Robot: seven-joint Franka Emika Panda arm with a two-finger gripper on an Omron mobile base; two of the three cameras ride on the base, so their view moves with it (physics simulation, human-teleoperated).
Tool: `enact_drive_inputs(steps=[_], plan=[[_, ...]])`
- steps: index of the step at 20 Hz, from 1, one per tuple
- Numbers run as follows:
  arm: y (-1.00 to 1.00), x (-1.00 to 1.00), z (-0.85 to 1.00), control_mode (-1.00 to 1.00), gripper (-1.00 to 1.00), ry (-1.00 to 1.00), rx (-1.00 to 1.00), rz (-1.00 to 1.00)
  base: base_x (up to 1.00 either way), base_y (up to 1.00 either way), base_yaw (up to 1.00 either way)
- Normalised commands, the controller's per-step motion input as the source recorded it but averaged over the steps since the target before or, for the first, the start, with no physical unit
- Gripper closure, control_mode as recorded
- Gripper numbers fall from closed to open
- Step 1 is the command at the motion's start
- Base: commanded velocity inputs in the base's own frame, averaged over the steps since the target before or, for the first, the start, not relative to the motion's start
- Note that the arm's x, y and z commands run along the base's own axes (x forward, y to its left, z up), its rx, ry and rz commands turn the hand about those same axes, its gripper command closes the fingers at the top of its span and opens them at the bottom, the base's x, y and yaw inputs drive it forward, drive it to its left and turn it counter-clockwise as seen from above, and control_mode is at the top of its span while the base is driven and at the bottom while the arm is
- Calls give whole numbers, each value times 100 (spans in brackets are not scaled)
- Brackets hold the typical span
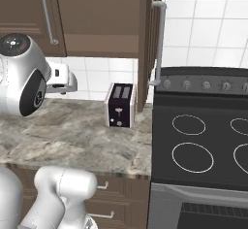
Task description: Open the cabinet. Pick the spray and place it next to the sink. Then close the cabinet.
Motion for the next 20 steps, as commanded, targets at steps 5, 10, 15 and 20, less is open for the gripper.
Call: enact_drive_inputs(steps=[5, 10, 15, 20], plan=[[0, 0, 0, -100, -100, 0, 0, 0, 0, 0, 0], [0, -34, 4, -100, -100, 0, 0, -1, 0, 0, 0], [0, -61, 28, -100, -100, -1, 0, -9, 0, 0, 0], [0, -43, 48, -100, -100, 0, -1, 0, 0, 0, 0]])
